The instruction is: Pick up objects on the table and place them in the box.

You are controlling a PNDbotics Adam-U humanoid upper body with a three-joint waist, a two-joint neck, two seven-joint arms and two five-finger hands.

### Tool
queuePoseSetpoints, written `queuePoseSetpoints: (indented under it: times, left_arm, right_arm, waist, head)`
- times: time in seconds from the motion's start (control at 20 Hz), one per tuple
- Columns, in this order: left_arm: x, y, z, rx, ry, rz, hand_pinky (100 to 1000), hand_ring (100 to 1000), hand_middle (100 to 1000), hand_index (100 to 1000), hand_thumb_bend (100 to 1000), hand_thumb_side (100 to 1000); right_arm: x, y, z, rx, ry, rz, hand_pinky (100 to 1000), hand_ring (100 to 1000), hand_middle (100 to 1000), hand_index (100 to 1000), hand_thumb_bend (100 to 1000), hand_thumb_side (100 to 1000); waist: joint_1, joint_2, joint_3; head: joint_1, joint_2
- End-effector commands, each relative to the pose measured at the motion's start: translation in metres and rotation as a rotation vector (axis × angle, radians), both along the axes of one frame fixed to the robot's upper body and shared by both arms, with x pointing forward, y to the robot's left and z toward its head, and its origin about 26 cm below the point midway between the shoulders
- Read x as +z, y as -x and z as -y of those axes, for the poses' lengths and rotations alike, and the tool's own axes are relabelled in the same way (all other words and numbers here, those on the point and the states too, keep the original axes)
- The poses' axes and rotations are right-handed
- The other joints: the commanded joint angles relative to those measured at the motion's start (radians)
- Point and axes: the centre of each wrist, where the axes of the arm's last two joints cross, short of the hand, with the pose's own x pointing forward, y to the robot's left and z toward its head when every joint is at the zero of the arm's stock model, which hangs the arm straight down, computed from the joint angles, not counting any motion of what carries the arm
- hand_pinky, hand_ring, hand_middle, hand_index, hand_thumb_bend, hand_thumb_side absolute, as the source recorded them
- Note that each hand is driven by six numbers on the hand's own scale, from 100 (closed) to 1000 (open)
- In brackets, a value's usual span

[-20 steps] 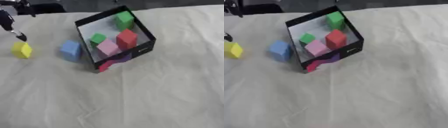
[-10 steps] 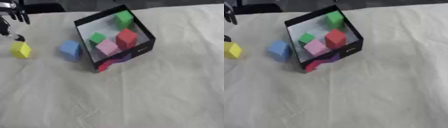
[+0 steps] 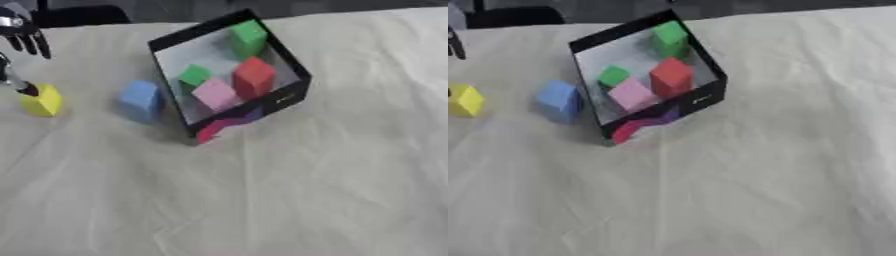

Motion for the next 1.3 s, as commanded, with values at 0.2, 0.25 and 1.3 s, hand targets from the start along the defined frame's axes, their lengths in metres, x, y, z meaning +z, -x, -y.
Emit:
queuePoseSetpoints:
  times: [0.2, 0.25, 1.3]
  left_arm:
    - [0.021, 0.016, -0.015, 0.041, -0.077, 0.022, 836, 810, 770, 759, 780, 100]
    - [0.02, 0.016, -0.017, 0.047, -0.092, 0.017, 839, 815, 774, 763, 786, 100]
    - [-0.012, 0.001, -0.028, 0.066, -0.095, 0.065, 824, 805, 764, 769, 779, 100]
  right_arm:
    - [0.015, 0.003, 0.005, -0.011, 0.039, 0.03, 740, 803, 703, 787, 285, 532]
    - [0.015, 0.003, 0.005, -0.011, 0.038, 0.03, 740, 803, 703, 786, 285, 532]
    - [0.01, 0.002, 0.004, -0.005, 0.024, 0.023, 740, 803, 703, 787, 281, 539]
  waist:
    - [-0.003, 0.0, -0.001]
    - [-0.002, 0.001, -0.002]
    - [-0.008, 0.025, -0.019]
  head:
    - [0.0, -0.011]
    - [0.0, -0.011]
    - [0.021, -0.034]
